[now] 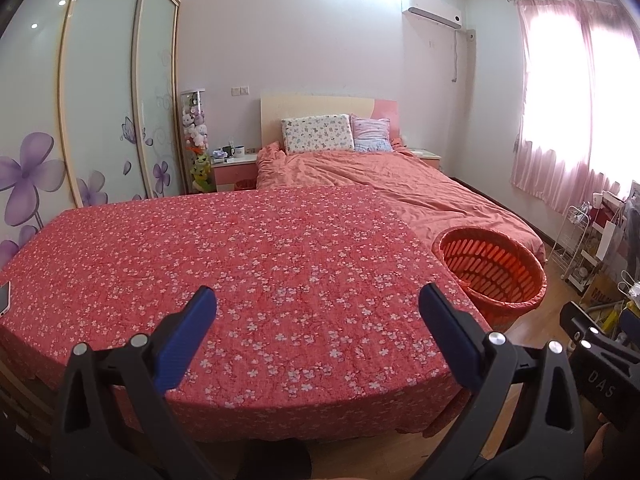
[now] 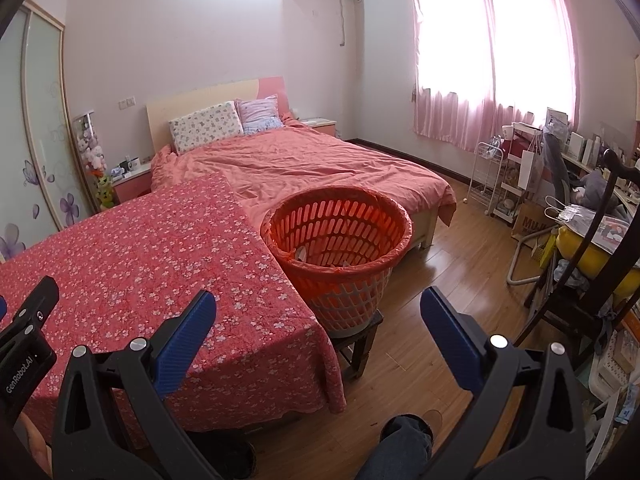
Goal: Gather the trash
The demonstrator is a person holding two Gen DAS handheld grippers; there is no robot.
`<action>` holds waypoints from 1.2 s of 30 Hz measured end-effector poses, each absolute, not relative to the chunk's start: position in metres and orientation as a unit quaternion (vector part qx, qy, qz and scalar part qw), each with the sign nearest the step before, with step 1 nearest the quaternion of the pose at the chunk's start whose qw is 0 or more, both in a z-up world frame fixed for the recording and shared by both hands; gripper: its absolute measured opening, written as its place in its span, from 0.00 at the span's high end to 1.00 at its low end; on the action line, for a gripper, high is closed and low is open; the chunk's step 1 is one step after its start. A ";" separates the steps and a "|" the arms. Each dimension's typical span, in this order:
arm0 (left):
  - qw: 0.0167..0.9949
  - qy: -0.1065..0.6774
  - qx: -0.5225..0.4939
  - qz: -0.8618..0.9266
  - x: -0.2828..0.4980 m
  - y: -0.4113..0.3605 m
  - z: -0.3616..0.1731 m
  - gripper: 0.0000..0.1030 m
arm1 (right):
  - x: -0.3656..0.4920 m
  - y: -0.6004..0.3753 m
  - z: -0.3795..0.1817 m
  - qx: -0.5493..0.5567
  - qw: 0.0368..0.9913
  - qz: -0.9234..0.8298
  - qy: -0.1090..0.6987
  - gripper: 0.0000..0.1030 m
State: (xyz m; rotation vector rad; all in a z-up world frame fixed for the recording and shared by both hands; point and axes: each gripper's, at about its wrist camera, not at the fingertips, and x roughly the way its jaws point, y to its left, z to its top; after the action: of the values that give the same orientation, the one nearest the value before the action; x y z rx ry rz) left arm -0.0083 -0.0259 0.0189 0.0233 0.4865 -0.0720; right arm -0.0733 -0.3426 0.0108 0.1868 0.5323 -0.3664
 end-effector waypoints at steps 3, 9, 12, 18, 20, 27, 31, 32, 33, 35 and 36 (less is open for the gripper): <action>0.970 0.242 0.010 -0.034 -0.007 -0.026 0.019 0.04 | -0.073 -0.343 0.011 0.092 0.944 -0.180 0.261 0.02; 0.969 0.243 0.011 -0.032 -0.004 -0.024 0.017 0.04 | -0.070 -0.344 0.011 0.090 0.944 -0.182 0.262 0.02; 0.969 0.246 0.011 -0.030 -0.003 -0.024 0.015 0.04 | -0.067 -0.345 0.011 0.089 0.943 -0.183 0.264 0.02; 0.968 0.249 0.010 -0.027 0.001 -0.023 0.014 0.04 | -0.065 -0.345 0.011 0.089 0.942 -0.184 0.265 0.02; 0.968 0.249 0.009 -0.026 0.002 -0.023 0.014 0.04 | -0.065 -0.344 0.011 0.089 0.942 -0.184 0.266 0.02; 0.968 0.250 0.008 -0.026 0.001 -0.022 0.014 0.04 | -0.065 -0.345 0.011 0.089 0.942 -0.184 0.266 0.02; 0.968 0.250 0.009 -0.027 0.001 -0.023 0.014 0.04 | -0.064 -0.345 0.011 0.089 0.942 -0.184 0.266 0.02; 0.968 0.250 0.009 -0.028 0.001 -0.023 0.014 0.04 | -0.065 -0.345 0.011 0.089 0.942 -0.184 0.265 0.02; 0.968 0.250 0.009 -0.027 0.001 -0.024 0.014 0.04 | -0.065 -0.346 0.011 0.089 0.942 -0.184 0.265 0.02; 0.968 0.250 0.009 -0.027 0.001 -0.024 0.014 0.04 | -0.065 -0.346 0.011 0.089 0.942 -0.184 0.266 0.02; 0.968 0.250 0.010 -0.027 0.001 -0.024 0.014 0.04 | -0.065 -0.346 0.011 0.089 0.942 -0.184 0.266 0.02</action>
State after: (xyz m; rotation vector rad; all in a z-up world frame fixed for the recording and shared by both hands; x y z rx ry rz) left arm 0.0012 -0.0237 0.0137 0.0193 0.5058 -0.0547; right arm -0.0648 -0.3459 0.0114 0.1817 0.5418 -0.3755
